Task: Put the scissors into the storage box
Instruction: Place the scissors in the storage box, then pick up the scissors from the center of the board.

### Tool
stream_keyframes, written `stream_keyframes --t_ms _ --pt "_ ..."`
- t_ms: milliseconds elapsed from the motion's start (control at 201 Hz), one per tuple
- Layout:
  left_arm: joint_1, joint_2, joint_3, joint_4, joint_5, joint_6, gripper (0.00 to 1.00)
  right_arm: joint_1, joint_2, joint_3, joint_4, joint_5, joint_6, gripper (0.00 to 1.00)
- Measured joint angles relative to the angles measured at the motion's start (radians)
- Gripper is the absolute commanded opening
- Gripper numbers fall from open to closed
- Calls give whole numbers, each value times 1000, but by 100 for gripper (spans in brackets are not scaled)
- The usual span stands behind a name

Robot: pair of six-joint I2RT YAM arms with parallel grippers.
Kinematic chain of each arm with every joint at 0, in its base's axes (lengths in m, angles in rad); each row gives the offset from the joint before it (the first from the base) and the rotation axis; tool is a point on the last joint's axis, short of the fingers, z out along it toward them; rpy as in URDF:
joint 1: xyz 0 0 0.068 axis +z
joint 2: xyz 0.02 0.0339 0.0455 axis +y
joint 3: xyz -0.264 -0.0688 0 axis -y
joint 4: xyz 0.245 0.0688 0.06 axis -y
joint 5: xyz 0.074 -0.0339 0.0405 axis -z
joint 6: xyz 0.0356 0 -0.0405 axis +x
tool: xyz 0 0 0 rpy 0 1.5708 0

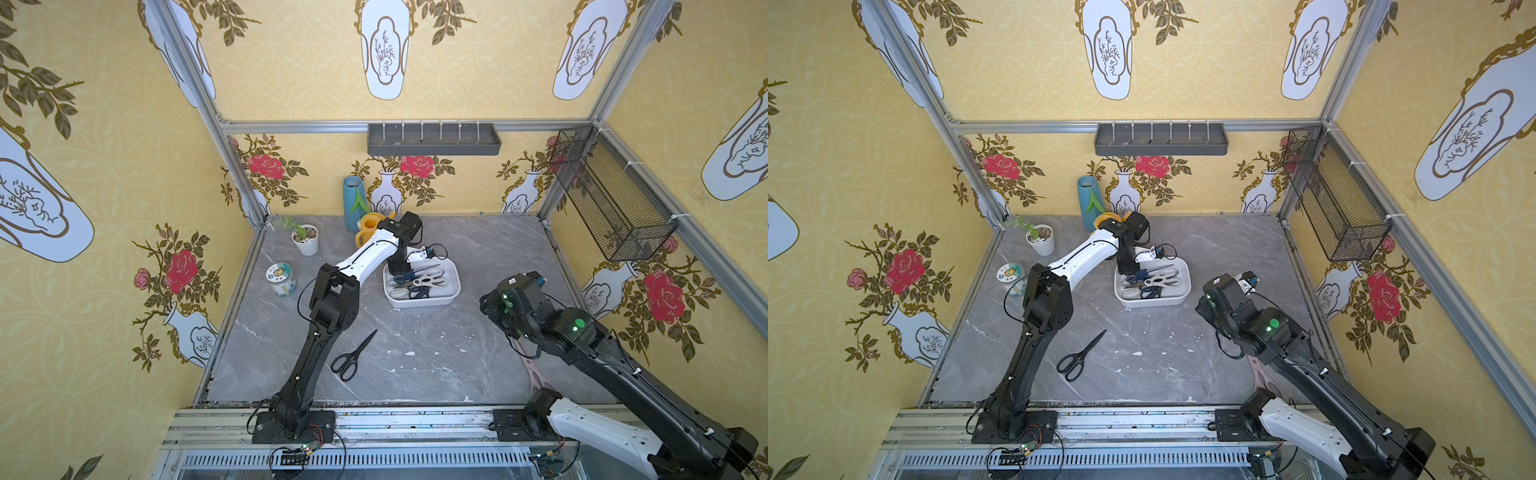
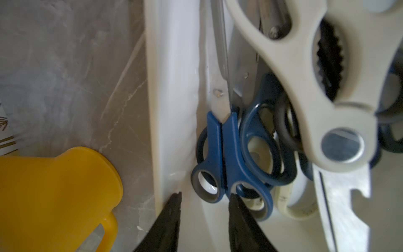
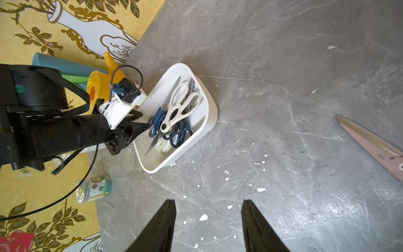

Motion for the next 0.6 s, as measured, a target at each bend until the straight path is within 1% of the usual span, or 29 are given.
stream_keyframes --t_ms 35,159,224,254,319,383,453,473,488,498,518,528,598 --pt "0 -15 0 1 4 -8 57 0 2 -2 0 -2 0 56" --pt "-1 -94 0 -2 8 -43 58 0 1 -5 0 -7 -3 56" --pt "6 -160 0 -11 20 -79 56 0 1 -5 3 -12 -7 56" --pt "13 -195 -8 -16 44 -101 55 0 2 -8 7 -17 -14 56" --pt "45 -290 -53 -32 78 -158 53 0 14 -18 28 -35 -39 56" --pt "108 -416 -166 -56 125 -221 52 2 55 -20 58 -68 -77 56" --pt "190 -564 -349 -87 168 -296 50 29 130 -6 97 -86 -124 56" --pt "223 -628 -441 -91 179 -316 50 44 157 1 110 -95 -137 56" --pt "232 -647 -468 -95 183 -324 50 55 174 5 121 -103 -148 56" --pt "247 -683 -518 -108 191 -333 50 64 187 9 129 -111 -156 56" --pt "258 -710 -557 -117 198 -340 50 80 209 16 138 -117 -171 57" --pt "270 -744 -606 -129 203 -347 50 89 220 20 144 -119 -179 57" --pt "307 -894 -817 -148 228 -379 49 153 296 52 189 -127 -237 57"
